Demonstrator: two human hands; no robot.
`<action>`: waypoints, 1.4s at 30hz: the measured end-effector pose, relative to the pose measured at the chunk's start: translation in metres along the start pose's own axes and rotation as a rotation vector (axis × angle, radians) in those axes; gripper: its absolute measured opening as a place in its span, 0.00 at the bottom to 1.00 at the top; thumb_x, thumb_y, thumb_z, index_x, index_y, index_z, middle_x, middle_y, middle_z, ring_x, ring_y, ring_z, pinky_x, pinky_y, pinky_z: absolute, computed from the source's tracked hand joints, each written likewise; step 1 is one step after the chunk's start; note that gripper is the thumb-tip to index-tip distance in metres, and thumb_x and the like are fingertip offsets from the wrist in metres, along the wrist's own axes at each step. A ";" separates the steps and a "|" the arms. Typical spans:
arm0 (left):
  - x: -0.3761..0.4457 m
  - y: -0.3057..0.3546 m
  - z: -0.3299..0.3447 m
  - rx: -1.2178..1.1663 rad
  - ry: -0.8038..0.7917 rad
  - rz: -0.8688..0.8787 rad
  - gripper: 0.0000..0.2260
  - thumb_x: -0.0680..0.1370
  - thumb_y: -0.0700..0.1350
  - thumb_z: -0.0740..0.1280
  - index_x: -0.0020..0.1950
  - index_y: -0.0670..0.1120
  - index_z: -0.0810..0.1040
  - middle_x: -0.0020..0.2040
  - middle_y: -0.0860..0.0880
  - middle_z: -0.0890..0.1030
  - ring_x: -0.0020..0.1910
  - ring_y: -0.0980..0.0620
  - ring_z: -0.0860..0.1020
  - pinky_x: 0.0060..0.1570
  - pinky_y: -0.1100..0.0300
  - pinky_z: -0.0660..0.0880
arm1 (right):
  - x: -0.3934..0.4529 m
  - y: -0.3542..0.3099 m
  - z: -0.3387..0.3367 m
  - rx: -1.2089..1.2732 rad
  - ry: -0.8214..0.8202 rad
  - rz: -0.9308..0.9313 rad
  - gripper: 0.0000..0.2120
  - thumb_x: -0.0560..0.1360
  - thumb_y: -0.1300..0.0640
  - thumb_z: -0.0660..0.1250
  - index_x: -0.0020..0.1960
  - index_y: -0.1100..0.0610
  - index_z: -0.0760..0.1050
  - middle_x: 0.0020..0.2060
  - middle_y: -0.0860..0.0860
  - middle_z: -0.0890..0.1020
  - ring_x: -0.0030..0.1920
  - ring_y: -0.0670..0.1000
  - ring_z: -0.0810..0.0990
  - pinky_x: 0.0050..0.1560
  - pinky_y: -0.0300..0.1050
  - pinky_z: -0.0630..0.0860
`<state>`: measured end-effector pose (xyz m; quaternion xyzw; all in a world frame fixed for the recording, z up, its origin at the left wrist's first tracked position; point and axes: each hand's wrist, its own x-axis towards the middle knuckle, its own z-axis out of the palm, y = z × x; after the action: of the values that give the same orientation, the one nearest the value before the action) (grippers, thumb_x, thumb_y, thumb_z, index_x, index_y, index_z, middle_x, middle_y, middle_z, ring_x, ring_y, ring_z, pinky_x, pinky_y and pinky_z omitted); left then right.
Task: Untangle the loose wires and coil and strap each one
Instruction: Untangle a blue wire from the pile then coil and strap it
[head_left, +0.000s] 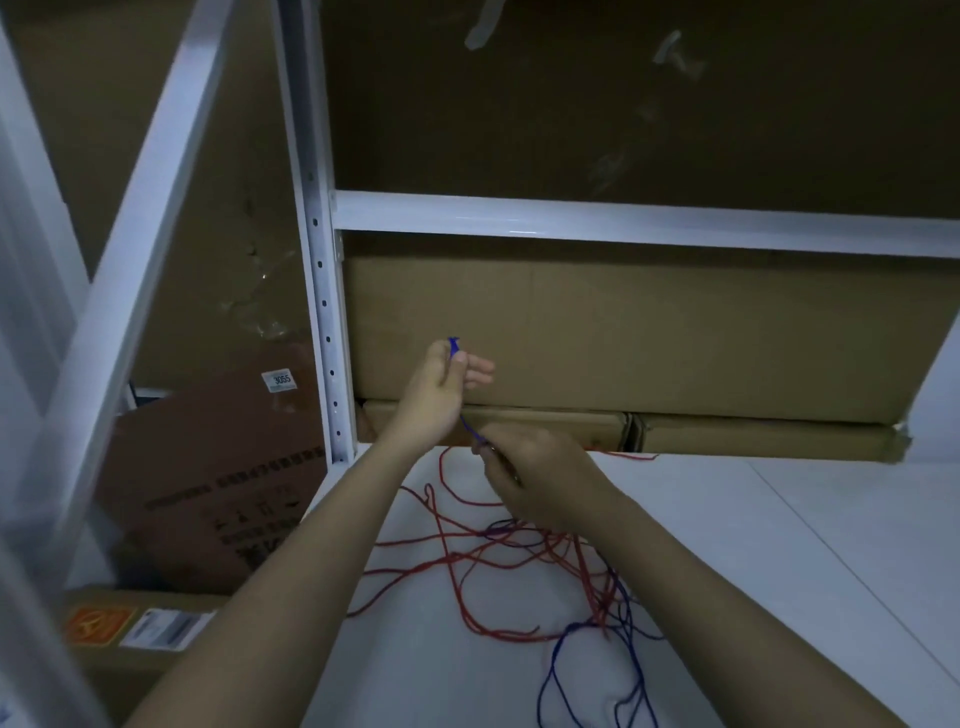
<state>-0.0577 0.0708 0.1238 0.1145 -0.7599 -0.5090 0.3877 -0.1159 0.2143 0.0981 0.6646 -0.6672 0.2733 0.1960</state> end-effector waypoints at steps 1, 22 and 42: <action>-0.003 -0.004 -0.001 0.126 -0.083 0.015 0.09 0.84 0.42 0.51 0.51 0.42 0.69 0.45 0.47 0.81 0.39 0.57 0.78 0.47 0.62 0.74 | 0.002 0.005 -0.004 0.075 0.006 0.027 0.06 0.77 0.65 0.62 0.49 0.63 0.78 0.40 0.53 0.82 0.37 0.49 0.74 0.38 0.39 0.66; -0.013 -0.027 0.037 -0.035 -0.072 -0.031 0.12 0.85 0.40 0.49 0.58 0.38 0.69 0.51 0.48 0.80 0.48 0.56 0.80 0.52 0.64 0.75 | -0.025 0.043 0.036 0.488 -0.303 0.467 0.11 0.82 0.55 0.55 0.47 0.45 0.74 0.30 0.44 0.79 0.32 0.44 0.76 0.34 0.39 0.71; -0.002 0.037 0.021 -0.495 -0.174 -0.129 0.16 0.84 0.45 0.54 0.38 0.43 0.70 0.20 0.55 0.61 0.20 0.59 0.56 0.26 0.63 0.50 | -0.051 0.086 0.033 0.538 -0.143 0.611 0.11 0.80 0.53 0.63 0.41 0.51 0.80 0.32 0.42 0.80 0.34 0.41 0.76 0.38 0.33 0.69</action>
<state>-0.0628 0.1034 0.1505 0.0204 -0.6338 -0.7110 0.3040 -0.1958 0.2305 0.0314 0.4810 -0.7503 0.4369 -0.1218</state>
